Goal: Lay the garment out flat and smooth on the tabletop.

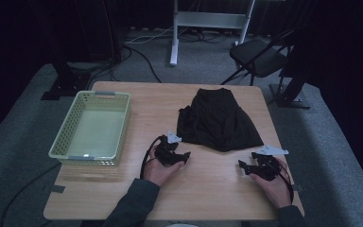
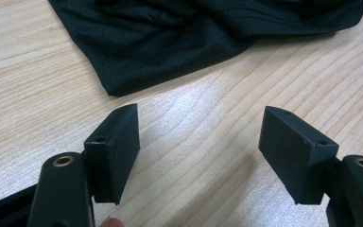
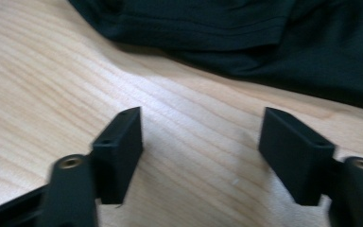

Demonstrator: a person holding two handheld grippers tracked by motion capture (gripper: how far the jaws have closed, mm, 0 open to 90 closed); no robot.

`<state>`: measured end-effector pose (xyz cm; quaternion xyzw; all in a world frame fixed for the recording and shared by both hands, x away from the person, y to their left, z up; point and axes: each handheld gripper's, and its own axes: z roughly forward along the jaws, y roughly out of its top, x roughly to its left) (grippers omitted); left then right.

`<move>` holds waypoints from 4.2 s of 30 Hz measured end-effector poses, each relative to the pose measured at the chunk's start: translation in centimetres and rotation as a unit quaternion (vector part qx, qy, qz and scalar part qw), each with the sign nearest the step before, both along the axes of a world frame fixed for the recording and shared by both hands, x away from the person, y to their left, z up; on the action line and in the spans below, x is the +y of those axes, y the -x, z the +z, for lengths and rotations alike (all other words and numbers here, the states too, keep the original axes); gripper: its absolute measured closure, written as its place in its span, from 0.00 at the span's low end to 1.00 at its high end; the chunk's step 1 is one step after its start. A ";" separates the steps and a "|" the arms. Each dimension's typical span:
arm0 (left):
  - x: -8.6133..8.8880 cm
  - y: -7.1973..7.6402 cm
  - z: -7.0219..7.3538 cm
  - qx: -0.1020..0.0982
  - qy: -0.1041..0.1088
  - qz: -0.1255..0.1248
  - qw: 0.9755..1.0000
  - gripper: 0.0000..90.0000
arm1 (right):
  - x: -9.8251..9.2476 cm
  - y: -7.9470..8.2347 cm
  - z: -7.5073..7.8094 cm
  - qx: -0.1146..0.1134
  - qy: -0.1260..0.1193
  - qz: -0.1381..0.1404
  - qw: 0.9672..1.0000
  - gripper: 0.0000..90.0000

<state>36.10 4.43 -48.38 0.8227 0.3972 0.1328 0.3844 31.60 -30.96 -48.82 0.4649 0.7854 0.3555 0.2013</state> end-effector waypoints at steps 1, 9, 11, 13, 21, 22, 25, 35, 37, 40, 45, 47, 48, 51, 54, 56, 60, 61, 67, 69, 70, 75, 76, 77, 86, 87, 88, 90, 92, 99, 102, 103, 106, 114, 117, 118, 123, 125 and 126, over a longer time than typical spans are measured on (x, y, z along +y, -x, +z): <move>0.0 0.0 0.0 0.000 0.000 0.000 1.000 0.34 | -0.1 0.0 0.0 -0.001 -0.001 -0.002 1.000 0.40; -0.1 0.1 0.0 -0.002 -0.003 0.001 1.000 0.34 | -0.6 -0.4 1.1 -0.013 -0.013 -0.017 1.000 0.62; -0.1 0.0 0.0 -0.002 -0.003 0.001 1.000 0.34 | -0.8 -0.7 1.5 -0.016 -0.013 -0.019 1.000 0.64; -0.1 0.0 0.0 -0.002 -0.003 0.001 1.000 0.34 | -1.0 -1.0 1.8 -0.015 -0.013 -0.019 1.000 0.66; 0.1 0.0 0.0 0.004 0.006 0.002 1.000 0.34 | -1.4 -2.1 2.3 -0.016 -0.019 -0.027 0.999 0.72; 0.1 0.0 0.0 0.004 0.006 0.002 1.000 0.34 | -1.4 -2.3 2.4 -0.018 -0.018 -0.028 0.999 0.72; 0.1 -0.1 0.0 0.005 0.007 0.002 1.000 0.34 | -1.5 -2.7 2.6 -0.020 -0.024 -0.034 0.999 0.71; 0.3 -0.1 0.0 0.008 0.014 0.002 1.000 0.34 | -1.4 -4.4 3.5 -0.024 -0.030 -0.041 0.998 0.74; 0.3 -0.2 0.0 0.008 0.014 0.002 1.000 0.34 | -1.3 -4.7 3.5 -0.023 -0.029 -0.043 0.998 0.75; 0.3 -0.2 0.0 0.008 0.015 0.002 1.000 0.34 | -1.2 -5.4 3.3 -0.016 -0.032 -0.048 0.998 0.76; 0.3 -0.2 0.0 0.008 0.015 0.002 1.000 0.34 | -1.2 -6.3 2.9 -0.008 -0.037 -0.058 0.998 0.77; 0.3 -0.2 0.0 0.008 0.015 0.003 1.000 0.34 | -1.3 -6.6 2.8 -0.005 -0.039 -0.065 0.997 0.78; 0.3 -0.2 0.0 0.008 0.015 0.002 1.000 0.34 | -1.4 -6.8 2.7 -0.004 -0.042 -0.069 0.997 0.78; 0.3 -0.2 0.0 0.008 0.015 0.002 1.000 0.34 | -1.8 -7.3 2.5 0.002 -0.046 -0.080 0.996 0.79; 0.3 -0.2 0.0 0.008 0.015 0.002 1.000 0.34 | -1.9 -7.8 2.3 0.007 -0.049 -0.088 0.995 0.79; 0.3 -0.2 0.0 0.008 0.015 0.002 1.000 0.34 | -1.9 -8.2 2.1 0.011 -0.048 -0.092 0.995 0.79; 0.3 -0.2 0.0 0.008 0.015 0.002 1.000 0.34 | -1.7 -8.8 1.9 0.016 -0.050 -0.099 0.994 0.79; 0.3 -0.2 0.0 0.008 0.015 0.002 1.000 0.34 | -1.7 -9.0 1.8 0.017 -0.049 -0.100 0.994 0.79; 0.3 -0.2 0.0 0.008 0.015 0.003 1.000 0.34 | -1.6 -10.3 1.3 0.031 -0.048 -0.109 0.992 0.78; 0.3 -0.1 0.0 0.008 0.014 0.002 1.000 0.34 | -1.6 -10.6 1.2 0.035 -0.054 -0.115 0.991 0.78; 0.3 -0.1 0.0 0.008 0.014 0.002 1.000 0.34 | -1.6 -10.7 1.2 0.036 -0.056 -0.116 0.991 0.77; 0.3 -0.1 0.0 0.008 0.014 0.002 1.000 0.34 | -1.0 -11.4 1.1 0.044 -0.055 -0.116 0.991 0.74; 0.3 -0.1 0.0 0.008 0.014 0.003 1.000 0.34 | -0.9 -11.5 1.0 0.044 -0.056 -0.118 0.991 0.73; 0.3 -0.1 0.0 0.008 0.014 0.002 1.000 0.34 | -0.9 -11.6 1.1 0.043 -0.053 -0.117 0.991 0.73; 0.3 -0.1 0.0 0.008 0.015 0.003 1.000 0.34 | 0.1 -11.8 1.8 0.040 -0.008 -0.102 0.994 0.98; 0.3 -0.1 0.0 0.008 0.015 0.004 1.000 0.34 | 0.1 -11.6 1.9 0.038 -0.007 -0.102 0.994 0.99; 0.3 -0.1 0.0 0.008 0.014 0.003 1.000 0.34 | 0.0 -11.5 2.0 0.036 -0.007 -0.102 0.994 0.99; 0.3 -0.1 0.0 0.008 0.015 0.004 1.000 0.34 | -0.2 -11.1 2.4 0.029 -0.008 -0.103 0.994 0.99; 0.3 -0.1 0.0 0.008 0.015 0.004 1.000 0.34 | -0.5 -10.8 2.8 0.024 -0.010 -0.105 0.994 0.99; 0.3 -0.1 0.0 0.009 0.015 0.004 1.000 0.34 | -1.8 -9.7 3.4 0.017 -0.019 -0.113 0.993 0.99; 0.3 -0.1 0.0 0.009 0.016 0.004 1.000 0.34 | -2.2 -9.0 3.5 0.015 -0.018 -0.112 0.993 0.99; 0.3 -0.1 0.0 0.008 0.015 0.004 1.000 0.34 | -2.3 -8.8 3.6 0.015 -0.019 -0.112 0.993 0.99; 0.3 -0.1 0.0 0.009 0.016 0.004 1.000 0.34 | -2.7 -8.1 3.8 0.014 -0.018 -0.111 0.994 0.99; 0.3 -0.2 0.0 0.009 0.017 0.005 1.000 0.34 | -3.3 -5.9 4.5 0.005 -0.014 -0.106 0.994 0.99; 0.3 -0.2 0.0 0.009 0.017 0.005 1.000 0.34 | -3.4 -4.9 4.6 0.005 -0.011 -0.102 0.995 0.99; 0.3 -0.2 0.0 0.009 0.017 0.005 1.000 0.34 | -3.4 -4.7 4.6 0.005 -0.011 -0.102 0.995 0.99; 0.3 -0.1 0.0 0.009 0.018 0.006 1.000 0.34 | -3.6 -2.9 4.8 -0.002 -0.003 -0.094 0.996 0.99; 0.3 -0.1 0.0 0.009 0.018 0.006 1.000 0.34 | -3.6 -2.5 4.9 -0.002 -0.004 -0.093 0.996 0.99; 0.3 -0.1 0.0 0.009 0.018 0.006 1.000 0.34 | -3.8 -2.0 5.0 -0.003 -0.006 -0.095 0.995 0.99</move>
